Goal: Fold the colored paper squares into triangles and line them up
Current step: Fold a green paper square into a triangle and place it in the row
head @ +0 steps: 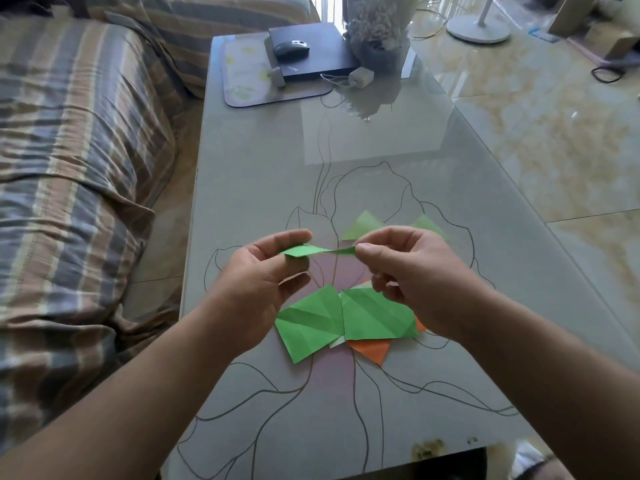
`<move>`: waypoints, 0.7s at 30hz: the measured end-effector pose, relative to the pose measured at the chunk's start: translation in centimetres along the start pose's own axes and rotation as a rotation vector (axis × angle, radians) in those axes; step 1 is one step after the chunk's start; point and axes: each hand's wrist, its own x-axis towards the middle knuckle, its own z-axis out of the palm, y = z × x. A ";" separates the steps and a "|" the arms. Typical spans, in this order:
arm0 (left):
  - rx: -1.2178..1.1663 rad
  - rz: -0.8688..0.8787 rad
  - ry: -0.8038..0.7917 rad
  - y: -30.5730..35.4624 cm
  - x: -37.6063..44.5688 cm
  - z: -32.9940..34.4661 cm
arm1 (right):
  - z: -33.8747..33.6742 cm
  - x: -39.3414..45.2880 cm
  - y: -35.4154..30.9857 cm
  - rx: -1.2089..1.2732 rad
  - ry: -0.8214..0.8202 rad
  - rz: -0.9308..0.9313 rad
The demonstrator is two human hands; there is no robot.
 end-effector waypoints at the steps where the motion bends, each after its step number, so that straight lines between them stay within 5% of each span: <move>1: 0.035 0.010 0.008 -0.1 0.1 -0.2 | 0.1 0.1 0.4 -0.041 0.007 -0.011; 9: 0.102 0.083 0.019 -0.3 -0.3 -0.2 | 0.9 0.3 1.2 0.014 0.032 0.114; 21: -0.009 -0.164 0.170 -0.3 0.0 0.1 | 0.8 0.5 1.5 -0.077 0.063 0.066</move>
